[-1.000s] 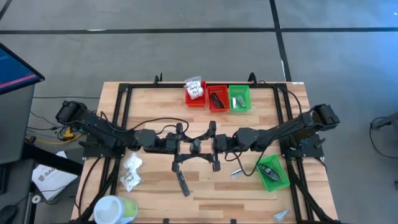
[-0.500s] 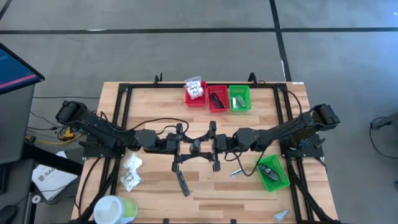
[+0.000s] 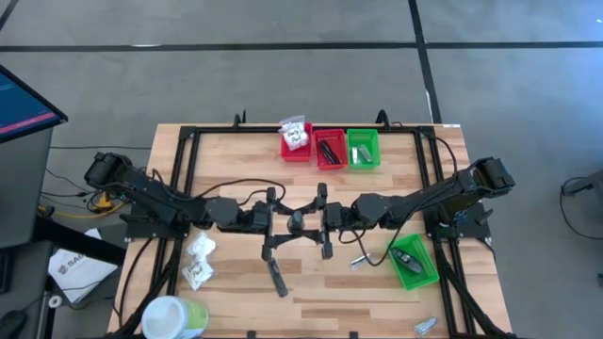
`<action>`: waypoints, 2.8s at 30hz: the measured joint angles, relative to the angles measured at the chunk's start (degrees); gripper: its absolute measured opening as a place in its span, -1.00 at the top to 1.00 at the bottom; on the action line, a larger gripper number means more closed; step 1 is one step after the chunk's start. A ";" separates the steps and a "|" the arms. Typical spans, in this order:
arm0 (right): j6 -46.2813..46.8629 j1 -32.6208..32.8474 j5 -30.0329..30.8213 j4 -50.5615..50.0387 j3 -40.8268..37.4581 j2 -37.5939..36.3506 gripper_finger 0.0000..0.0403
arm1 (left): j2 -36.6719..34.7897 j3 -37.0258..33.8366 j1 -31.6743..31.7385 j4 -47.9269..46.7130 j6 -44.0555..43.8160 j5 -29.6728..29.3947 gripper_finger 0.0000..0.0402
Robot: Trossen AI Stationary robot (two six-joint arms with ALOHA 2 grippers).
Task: Pick & Place Travel size toiletries
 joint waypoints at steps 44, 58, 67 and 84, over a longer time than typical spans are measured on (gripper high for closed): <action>27.19 7.48 22.36 -45.41 0.02 -18.70 0.05 | -0.35 0.00 -10.08 -5.65 12.68 -38.72 -0.73; 73.86 19.22 15.91 -86.58 0.02 -23.18 0.05 | -0.35 -0.02 -10.44 -7.62 12.17 -38.68 -0.73; 94.74 30.05 10.23 -97.01 0.00 -21.42 0.05 | -0.35 -0.02 -11.43 -8.60 11.05 -38.57 -0.73; 109.85 36.40 0.25 -101.93 0.00 -9.95 0.05 | -0.35 -0.04 -11.56 -9.39 9.33 -37.48 -0.73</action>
